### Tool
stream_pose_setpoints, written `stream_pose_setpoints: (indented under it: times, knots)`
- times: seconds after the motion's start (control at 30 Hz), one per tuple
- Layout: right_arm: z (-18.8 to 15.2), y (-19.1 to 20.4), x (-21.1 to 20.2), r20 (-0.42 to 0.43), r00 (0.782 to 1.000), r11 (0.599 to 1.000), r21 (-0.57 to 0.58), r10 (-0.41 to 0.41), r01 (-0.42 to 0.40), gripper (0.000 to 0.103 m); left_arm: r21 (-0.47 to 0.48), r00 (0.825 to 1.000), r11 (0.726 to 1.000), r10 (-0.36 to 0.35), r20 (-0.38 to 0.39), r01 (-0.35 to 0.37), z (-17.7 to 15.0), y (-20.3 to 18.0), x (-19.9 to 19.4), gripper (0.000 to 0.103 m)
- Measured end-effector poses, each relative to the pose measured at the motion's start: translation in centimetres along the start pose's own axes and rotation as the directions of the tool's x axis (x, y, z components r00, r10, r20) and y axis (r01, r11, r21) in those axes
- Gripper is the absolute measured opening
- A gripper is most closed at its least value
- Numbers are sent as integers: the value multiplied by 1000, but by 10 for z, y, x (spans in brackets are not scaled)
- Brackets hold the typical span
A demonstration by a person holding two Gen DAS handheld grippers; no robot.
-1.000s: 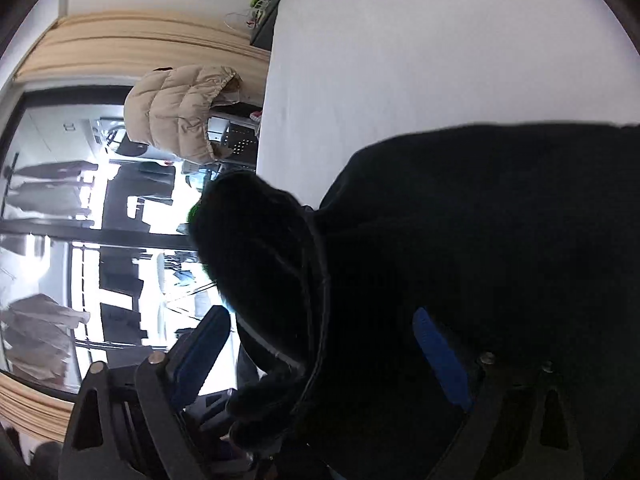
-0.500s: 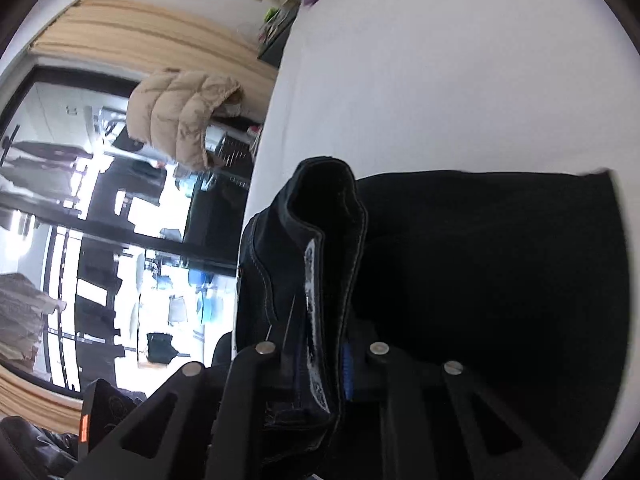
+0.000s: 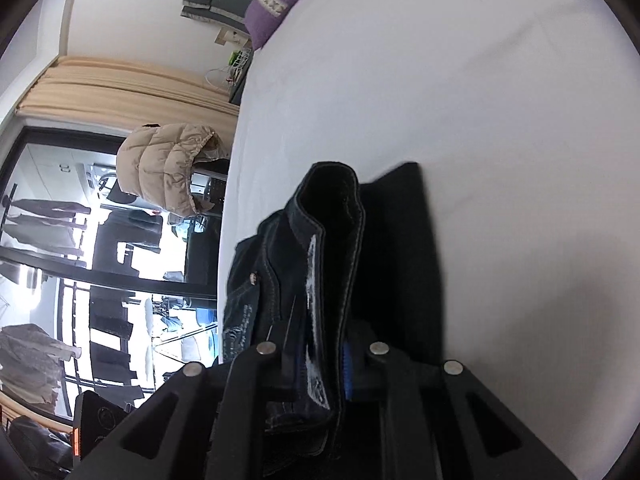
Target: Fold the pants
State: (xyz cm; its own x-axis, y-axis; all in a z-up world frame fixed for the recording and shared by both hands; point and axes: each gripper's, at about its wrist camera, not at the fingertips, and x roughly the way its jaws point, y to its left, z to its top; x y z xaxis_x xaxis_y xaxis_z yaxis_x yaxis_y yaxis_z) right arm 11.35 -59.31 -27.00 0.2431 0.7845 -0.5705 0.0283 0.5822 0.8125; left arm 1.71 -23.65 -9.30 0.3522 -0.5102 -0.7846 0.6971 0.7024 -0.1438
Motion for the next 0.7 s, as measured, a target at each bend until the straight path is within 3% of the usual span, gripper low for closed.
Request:
stream_pose_setpoints:
  times: [0.27, 0.43, 0.5, 0.57, 0.7]
  knots:
    - [-18, -30, -2, 53, 997, 995, 78, 50, -55, 15, 31, 999, 999, -13, -33, 14, -6, -3, 21, 12]
    - [-21, -33, -2, 61, 997, 997, 63, 51, -55, 15, 60, 999, 998, 6, -34, -4, -5, -11, 34, 13]
    - [-21, -33, -6, 53, 998, 996, 73, 43, -47, 21, 53, 1000, 999, 2, -26, -1, -1, -17, 33, 18]
    - [-23, -26, -16, 63, 998, 998, 64, 3, -7, 34, 18, 999, 999, -37, -29, 37, 0, -12, 21, 19]
    - [-29, -13, -43, 102, 992, 997, 41, -76, 73, 38, -58, 993, 991, -116, 9, 117, -4, 5, -8, 19]
